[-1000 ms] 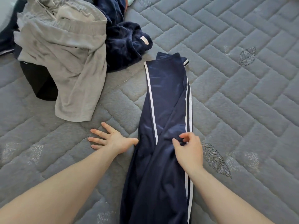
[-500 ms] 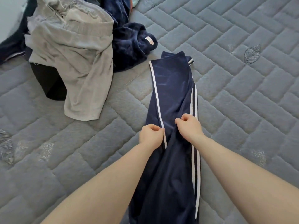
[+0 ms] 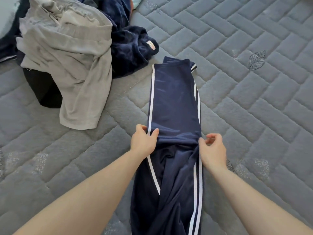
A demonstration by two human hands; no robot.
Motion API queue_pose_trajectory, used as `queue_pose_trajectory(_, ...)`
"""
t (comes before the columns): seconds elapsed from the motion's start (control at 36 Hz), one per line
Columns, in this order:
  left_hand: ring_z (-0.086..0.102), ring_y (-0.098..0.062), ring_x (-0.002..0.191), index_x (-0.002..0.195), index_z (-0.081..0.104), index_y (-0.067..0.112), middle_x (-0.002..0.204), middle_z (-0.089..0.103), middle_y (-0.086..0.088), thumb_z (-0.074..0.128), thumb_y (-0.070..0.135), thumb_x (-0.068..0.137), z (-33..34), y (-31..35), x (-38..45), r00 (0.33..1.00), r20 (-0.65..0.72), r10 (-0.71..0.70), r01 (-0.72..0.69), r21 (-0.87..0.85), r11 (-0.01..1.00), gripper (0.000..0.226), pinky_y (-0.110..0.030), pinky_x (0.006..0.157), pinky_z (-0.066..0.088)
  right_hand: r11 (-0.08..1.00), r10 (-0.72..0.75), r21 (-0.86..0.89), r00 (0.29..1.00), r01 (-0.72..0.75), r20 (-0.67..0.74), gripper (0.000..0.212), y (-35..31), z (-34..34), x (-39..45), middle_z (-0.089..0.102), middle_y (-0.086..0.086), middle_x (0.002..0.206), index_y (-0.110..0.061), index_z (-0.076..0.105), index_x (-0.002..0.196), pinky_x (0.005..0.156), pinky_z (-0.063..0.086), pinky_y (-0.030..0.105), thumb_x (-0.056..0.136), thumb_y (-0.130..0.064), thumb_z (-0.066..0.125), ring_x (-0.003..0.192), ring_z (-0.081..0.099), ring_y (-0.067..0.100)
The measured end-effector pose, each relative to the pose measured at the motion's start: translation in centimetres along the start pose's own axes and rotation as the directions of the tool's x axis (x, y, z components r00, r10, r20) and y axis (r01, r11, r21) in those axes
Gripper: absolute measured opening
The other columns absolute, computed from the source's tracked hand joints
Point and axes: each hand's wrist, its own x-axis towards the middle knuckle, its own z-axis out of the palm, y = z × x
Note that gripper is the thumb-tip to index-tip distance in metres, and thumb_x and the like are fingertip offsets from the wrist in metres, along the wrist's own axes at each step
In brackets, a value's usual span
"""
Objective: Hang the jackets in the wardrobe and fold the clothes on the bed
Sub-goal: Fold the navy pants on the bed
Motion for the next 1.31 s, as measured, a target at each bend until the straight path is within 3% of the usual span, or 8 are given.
queue_pose_trajectory(0.19,0.066,0.002,0.073,0.088,0.062,0.027,0.077,0.072,0.013,0.077,0.043,0.075,0.1,-5.0,-8.1,0.978,0.203,-0.053,0.051,0.016,0.999,0.026,-0.017,0.063,0.046,0.986,0.163,-0.074,0.944,-0.148,0.288,0.072,3.8,2.5,-9.2,0.055,-0.005,0.105,-0.026,0.036,0.114,0.082,0.044,0.034,0.067,-0.046,0.087,0.096,0.06,0.02)
queue_pose_trajectory(0.33,0.071,-0.009,0.071,0.079,0.064,0.019,0.076,0.075,0.007,0.074,0.033,0.086,0.1,-9.5,-12.1,0.919,0.381,-0.1,0.077,0.076,0.994,0.019,-0.029,0.069,0.057,0.986,0.138,-0.13,0.94,-0.102,0.311,0.035,7.2,2.1,-13.0,0.056,-0.005,0.074,-0.019,0.046,0.075,0.065,0.044,0.033,0.082,-0.036,0.076,0.07,0.053,0.017)
queue_pose_trajectory(0.5,0.066,-0.017,0.064,0.088,0.05,0.012,0.061,0.063,0.006,0.054,0.016,0.103,0.2,-11.5,-12.4,0.953,0.252,-0.167,0.205,-0.131,0.97,0.016,-0.052,0.083,0.058,0.975,0.136,0.136,0.953,-0.178,0.271,0.009,9.1,-0.7,-13.0,0.066,-0.003,0.071,-0.017,0.056,0.09,0.059,0.055,0.038,0.098,-0.014,0.06,0.064,0.063,0.02)
queue_pose_trajectory(0.64,0.058,-0.009,0.068,0.093,0.053,0.032,0.065,0.06,0.016,0.049,0.029,0.103,-1.1,-11.8,-12.2,0.989,0.045,-0.139,0.143,-0.112,0.983,0.01,-0.033,0.066,0.047,0.984,0.081,0.141,0.981,-0.107,0.177,0.008,10.7,-3.0,-12.1,0.074,-0.003,0.085,-0.022,0.059,0.092,0.078,0.049,0.037,0.099,-0.017,0.06,0.081,0.068,0.017)
queue_pose_trajectory(0.78,0.07,-0.024,0.089,0.102,0.057,0.027,0.095,0.071,-0.002,0.059,0.037,0.1,-1.0,-11.0,-12.3,0.967,0.164,-0.195,0.221,-0.162,0.962,0.011,-0.049,0.089,0.057,0.963,0.228,0.083,0.94,-0.256,0.254,0.021,12.0,-2.5,-11.8,0.074,0.003,0.094,-0.022,0.058,0.105,0.092,0.053,0.05,0.095,-0.038,0.067,0.091,0.07,0.027)
queue_pose_trajectory(0.94,0.072,-0.007,0.086,0.098,0.065,0.032,0.09,0.075,0.014,0.07,0.07,0.068,-0.4,-12.6,-16.5,0.896,0.394,-0.204,0.244,-0.054,0.968,0.048,-0.03,0.074,0.056,0.974,0.2,0.04,0.934,-0.222,0.296,0.04,13.4,-2.1,-16.6,0.069,-0.01,0.085,-0.028,0.058,0.09,0.069,0.045,0.022,0.074,-0.054,0.084,0.081,0.066,0.01)
queue_pose_trajectory(1.11,0.057,0.001,0.087,0.094,0.05,0.031,0.096,0.061,0.015,0.082,0.036,0.072,1.4,-15.0,-21.6,0.968,0.229,-0.103,0.076,0.123,0.989,0.039,-0.011,0.072,0.043,0.978,0.118,-0.206,0.907,-0.035,0.403,0.043,16.8,-2.3,-22.4,0.054,-0.012,0.094,-0.037,0.052,0.098,0.074,0.05,0.029,0.073,-0.049,0.084,0.081,0.056,0.006)
queue_pose_trajectory(1.31,0.04,-0.007,0.103,0.092,0.059,0.033,0.104,0.048,0.021,0.08,0.037,0.08,1.4,-17.0,-24.9,0.962,0.149,0.23,-0.268,0.331,0.905,0.024,-0.023,0.089,0.043,0.944,0.025,-0.307,0.896,0.125,0.442,0.031,18.2,-2.9,-25.3,0.051,-0.014,0.089,-0.036,0.051,0.092,0.07,0.048,0.027,0.082,-0.049,0.077,0.085,0.054,0.005)
